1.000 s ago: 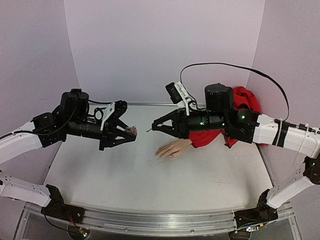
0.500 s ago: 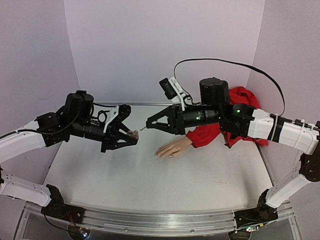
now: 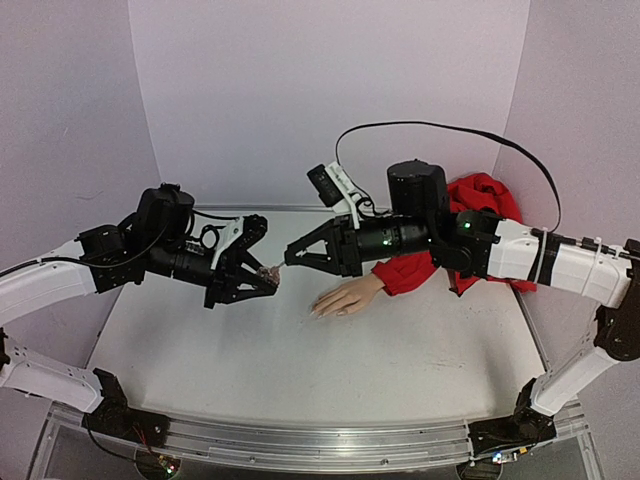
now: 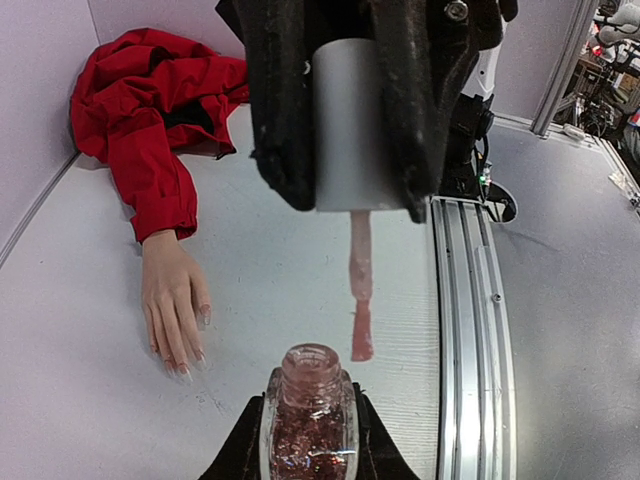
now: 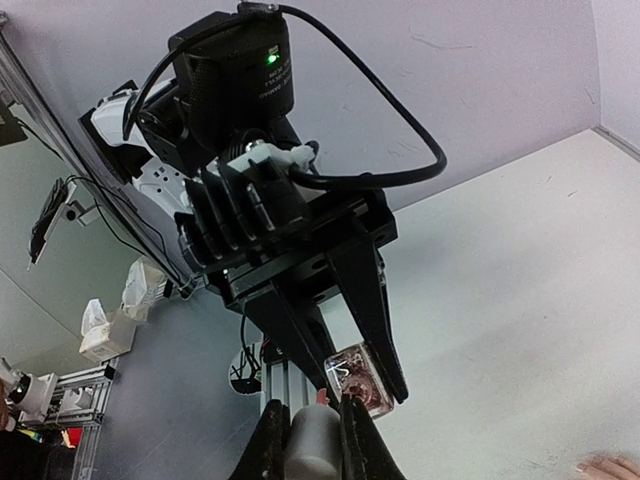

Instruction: Paint the nails

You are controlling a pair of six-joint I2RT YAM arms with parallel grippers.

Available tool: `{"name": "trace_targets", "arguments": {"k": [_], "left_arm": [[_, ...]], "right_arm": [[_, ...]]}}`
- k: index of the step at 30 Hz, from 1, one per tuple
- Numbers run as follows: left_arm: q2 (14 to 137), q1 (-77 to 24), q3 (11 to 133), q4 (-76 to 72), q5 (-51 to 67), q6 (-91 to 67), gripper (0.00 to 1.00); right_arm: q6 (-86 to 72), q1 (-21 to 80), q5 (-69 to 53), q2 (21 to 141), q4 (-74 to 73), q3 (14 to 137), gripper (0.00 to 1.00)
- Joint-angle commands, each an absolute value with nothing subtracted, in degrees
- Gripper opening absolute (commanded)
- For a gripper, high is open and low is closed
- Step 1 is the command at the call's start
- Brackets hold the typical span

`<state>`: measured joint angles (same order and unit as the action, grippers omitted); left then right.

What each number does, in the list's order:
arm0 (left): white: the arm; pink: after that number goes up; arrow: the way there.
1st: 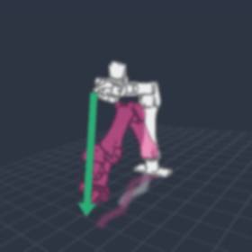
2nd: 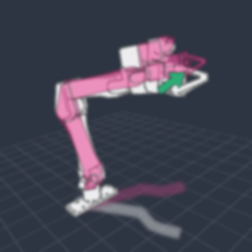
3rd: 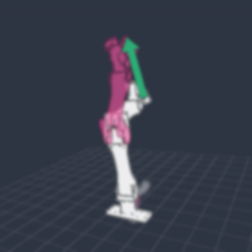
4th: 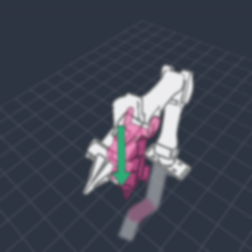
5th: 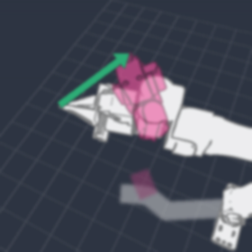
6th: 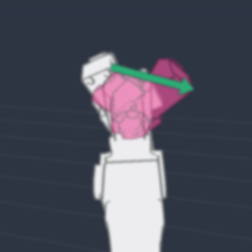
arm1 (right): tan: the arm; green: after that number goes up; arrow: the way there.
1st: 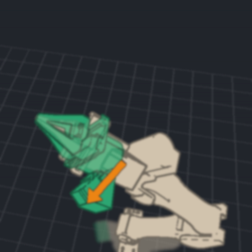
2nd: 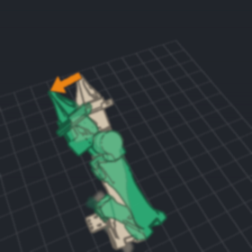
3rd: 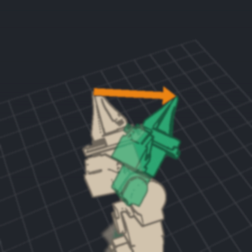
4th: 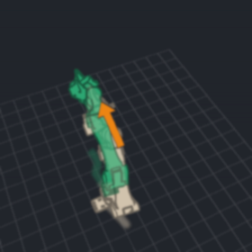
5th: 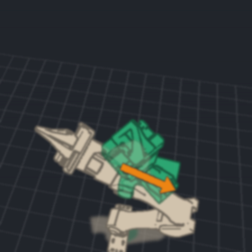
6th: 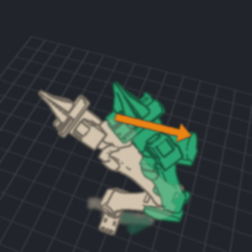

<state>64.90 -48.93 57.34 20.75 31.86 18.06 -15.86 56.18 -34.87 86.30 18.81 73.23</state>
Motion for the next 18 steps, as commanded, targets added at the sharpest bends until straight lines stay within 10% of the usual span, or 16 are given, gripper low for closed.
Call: {"name": "trace_targets", "arguments": {"k": [1, 18], "left_arm": [[64.46, -49.30, 59.12, 19.15, 32.96, 18.67, 0.00], [64.31, -49.39, 59.07, 19.14, 32.68, 18.61, 0.00]], "right_arm": [[-15.02, 56.42, -33.53, 85.43, 20.76, 74.88, 0.00], [-14.82, 56.63, -33.16, 85.71, 19.84, 74.19, 0.00]]}}
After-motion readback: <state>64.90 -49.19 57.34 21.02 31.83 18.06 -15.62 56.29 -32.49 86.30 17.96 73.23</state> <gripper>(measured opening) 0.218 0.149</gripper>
